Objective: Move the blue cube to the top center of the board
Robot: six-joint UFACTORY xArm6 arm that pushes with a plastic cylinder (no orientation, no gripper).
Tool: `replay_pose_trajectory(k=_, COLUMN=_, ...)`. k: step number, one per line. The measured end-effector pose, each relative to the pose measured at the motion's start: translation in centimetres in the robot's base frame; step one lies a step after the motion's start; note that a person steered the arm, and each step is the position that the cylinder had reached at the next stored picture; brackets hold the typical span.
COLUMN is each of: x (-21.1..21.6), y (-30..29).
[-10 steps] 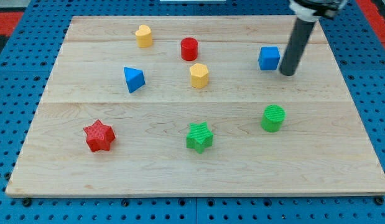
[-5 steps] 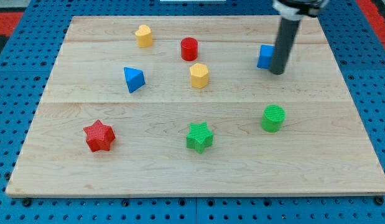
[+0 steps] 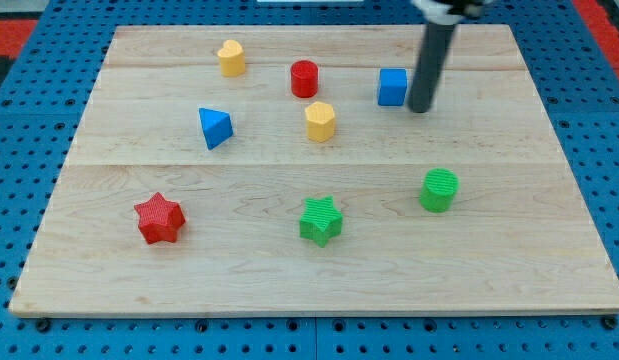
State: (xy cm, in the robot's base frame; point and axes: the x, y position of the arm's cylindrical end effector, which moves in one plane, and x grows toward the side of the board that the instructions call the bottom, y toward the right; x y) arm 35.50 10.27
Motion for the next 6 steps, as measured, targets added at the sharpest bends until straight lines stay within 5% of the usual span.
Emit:
replay_pose_trajectory(k=1, x=-4.1, y=-1.5)
replay_pose_trajectory(k=4, x=-6.4, y=11.1)
replay_pose_trajectory(k=6, x=-10.4, y=8.6)
